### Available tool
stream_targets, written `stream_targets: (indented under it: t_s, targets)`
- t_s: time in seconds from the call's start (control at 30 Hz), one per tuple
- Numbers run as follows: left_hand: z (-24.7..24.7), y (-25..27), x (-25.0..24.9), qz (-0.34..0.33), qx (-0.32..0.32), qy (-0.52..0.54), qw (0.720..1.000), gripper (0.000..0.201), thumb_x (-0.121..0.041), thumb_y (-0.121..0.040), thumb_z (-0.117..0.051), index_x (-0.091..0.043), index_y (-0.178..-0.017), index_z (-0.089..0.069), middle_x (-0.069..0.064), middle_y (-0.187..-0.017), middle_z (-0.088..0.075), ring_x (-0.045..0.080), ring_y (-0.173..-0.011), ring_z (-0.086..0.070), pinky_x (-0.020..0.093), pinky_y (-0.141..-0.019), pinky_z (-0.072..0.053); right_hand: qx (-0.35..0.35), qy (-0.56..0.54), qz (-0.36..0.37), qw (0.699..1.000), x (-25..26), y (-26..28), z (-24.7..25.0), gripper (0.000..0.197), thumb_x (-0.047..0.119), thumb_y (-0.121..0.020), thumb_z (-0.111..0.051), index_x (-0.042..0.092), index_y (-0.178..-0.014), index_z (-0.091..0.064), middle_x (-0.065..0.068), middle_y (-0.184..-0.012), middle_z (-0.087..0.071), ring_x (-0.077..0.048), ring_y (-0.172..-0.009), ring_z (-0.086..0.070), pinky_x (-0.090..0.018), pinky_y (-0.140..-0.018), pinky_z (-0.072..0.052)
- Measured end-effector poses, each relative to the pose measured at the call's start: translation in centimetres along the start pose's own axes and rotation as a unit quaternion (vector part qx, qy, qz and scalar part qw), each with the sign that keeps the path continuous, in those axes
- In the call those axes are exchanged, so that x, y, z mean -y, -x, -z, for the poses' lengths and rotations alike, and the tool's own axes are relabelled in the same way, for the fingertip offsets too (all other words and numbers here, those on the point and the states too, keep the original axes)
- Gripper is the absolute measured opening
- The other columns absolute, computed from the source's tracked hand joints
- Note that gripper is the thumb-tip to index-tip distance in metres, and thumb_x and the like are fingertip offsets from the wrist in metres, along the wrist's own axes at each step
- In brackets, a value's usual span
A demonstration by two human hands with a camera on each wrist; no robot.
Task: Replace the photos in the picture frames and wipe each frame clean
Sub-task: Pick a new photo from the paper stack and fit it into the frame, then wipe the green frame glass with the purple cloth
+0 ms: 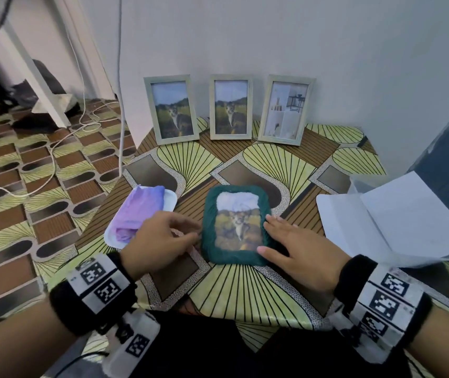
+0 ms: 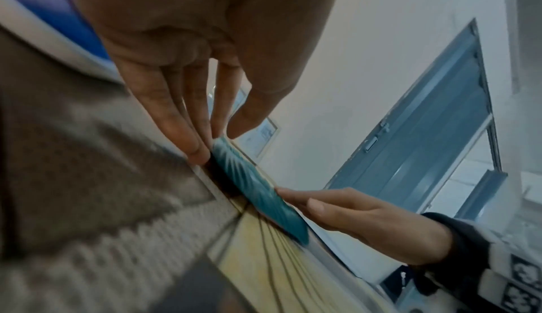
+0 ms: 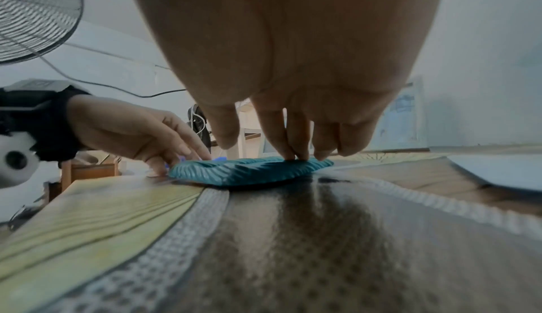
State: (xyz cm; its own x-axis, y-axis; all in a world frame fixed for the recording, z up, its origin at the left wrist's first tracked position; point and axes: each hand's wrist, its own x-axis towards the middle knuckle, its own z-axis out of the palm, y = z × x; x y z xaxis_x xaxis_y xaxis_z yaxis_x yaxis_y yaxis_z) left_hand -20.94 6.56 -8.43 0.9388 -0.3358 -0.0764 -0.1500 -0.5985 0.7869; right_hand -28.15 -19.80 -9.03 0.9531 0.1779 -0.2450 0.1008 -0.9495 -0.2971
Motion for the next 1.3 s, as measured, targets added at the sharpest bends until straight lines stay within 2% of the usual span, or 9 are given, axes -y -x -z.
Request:
stream_targets:
  t_s: [0.2, 0.43, 0.57, 0.63, 0.73, 0.9, 1.1, 1.23, 1.3]
  targets:
    - [4.9, -0.6, 0.3, -0.124, -0.126, -0.27, 0.946, 0.029, -0.014, -0.083, -0.067, -0.02, -0.111, -0.072, -0.003, -0.102, -0.066, 0.014, -0.088, -0.059, 0.035, -0.082, -0.05, -0.028, 0.049, -0.009, 0.998, 0.8, 0.0, 0.2, 0.068, 0.059, -0.098, -0.03, 0.02, -0.153, -0.024, 0.005, -0.163, -0.014, -0.01, -0.147, -0.022, -0.034, -0.118, -0.027]
    - [8.6, -0.6, 2.1, -0.163, -0.199, -0.187, 0.948, 0.02, -0.014, -0.082, -0.069, -0.024, -0.098, -0.076, -0.006, -0.092, -0.067, 0.005, -0.074, -0.06, 0.031, -0.069, -0.052, -0.048, 0.086, -0.025, 0.995, 1.9, -0.2, 0.6, 0.056, 0.059, -0.097, -0.032, 0.025, -0.142, -0.041, 0.006, -0.16, -0.024, -0.015, -0.132, -0.048, -0.032, -0.099, -0.047]
    - [9.1, -1.0, 3.4, -0.102, -0.058, -0.326, 0.938, 0.047, -0.04, -0.09, -0.062, -0.019, -0.132, -0.059, 0.003, -0.137, -0.058, 0.016, -0.112, -0.057, 0.035, -0.099, -0.044, -0.044, 0.102, -0.031, 0.993, 2.1, -0.3, 0.8, 0.054, 0.061, -0.096, -0.031, 0.028, -0.137, -0.045, 0.008, -0.159, -0.026, -0.016, -0.122, -0.056, -0.031, -0.093, -0.048]
    - [8.4, -0.9, 4.1, -0.046, 0.064, -0.375, 0.924, 0.07, -0.054, -0.093, -0.052, -0.017, -0.15, -0.035, 0.004, -0.159, -0.029, 0.016, -0.144, -0.03, 0.033, -0.118, -0.023, -0.041, 0.106, -0.034, 0.993, 2.2, -0.3, 0.8, 0.054, 0.061, -0.096, -0.03, 0.028, -0.135, -0.047, 0.008, -0.159, -0.027, -0.016, -0.119, -0.058, -0.029, -0.09, -0.049]
    - [7.1, -0.7, 5.1, -0.02, 0.131, -0.384, 0.914, 0.077, -0.057, -0.096, -0.042, -0.019, -0.156, -0.015, 0.004, -0.163, -0.005, 0.014, -0.15, -0.008, 0.03, -0.121, -0.014, -0.041, 0.095, -0.04, 0.994, 2.3, -0.3, 0.7, 0.053, 0.061, -0.096, -0.033, 0.028, -0.136, -0.047, 0.008, -0.159, -0.028, -0.017, -0.118, -0.059, -0.028, -0.09, -0.048]
    - [7.4, -1.2, 5.2, -0.051, 0.07, -0.364, 0.927, 0.053, -0.025, -0.099, -0.049, -0.018, -0.15, -0.036, 0.009, -0.152, -0.041, 0.025, -0.136, -0.044, 0.028, -0.108, -0.034, -0.044, 0.07, -0.052, 0.995, 2.4, -0.4, 0.4, 0.051, 0.058, -0.096, -0.037, 0.025, -0.132, -0.05, 0.004, -0.153, -0.041, -0.02, -0.108, -0.062, -0.028, -0.082, -0.047]
    - [7.2, -0.7, 2.3, -0.135, -0.058, -0.256, 0.955, 0.032, -0.007, -0.092, -0.052, -0.014, -0.121, -0.065, 0.005, -0.102, -0.072, 0.026, -0.089, -0.066, 0.025, -0.074, -0.045, -0.077, -0.025, -0.047, 0.996, 1.9, -0.4, 0.6, 0.039, 0.054, -0.095, -0.043, 0.028, -0.12, -0.057, 0.004, -0.091, -0.069, -0.012, -0.078, -0.06, -0.029, -0.07, -0.048]
    - [4.9, -1.0, -1.6, -0.194, -0.046, -0.188, 0.962, 0.022, -0.017, -0.094, -0.05, -0.022, -0.11, -0.065, 0.002, -0.092, -0.07, 0.024, -0.08, -0.062, 0.036, -0.074, -0.051, -0.078, -0.076, -0.036, 0.993, 0.9, -0.4, 0.7, 0.044, 0.054, -0.095, -0.046, 0.03, -0.13, -0.057, 0.006, -0.122, -0.068, -0.012, -0.101, -0.062, -0.029, -0.087, -0.048]
    - [3.3, -1.7, -3.2, -0.204, -0.038, -0.208, 0.956, 0.019, -0.022, -0.094, -0.049, -0.024, -0.106, -0.063, 0.001, -0.089, -0.068, 0.019, -0.075, -0.055, 0.02, -0.071, -0.047, -0.071, -0.084, -0.033, 0.993, 0.4, -0.5, 0.7, 0.049, 0.054, -0.095, -0.047, 0.029, -0.136, -0.054, 0.013, -0.142, -0.053, -0.013, -0.12, -0.057, -0.029, -0.101, -0.043]
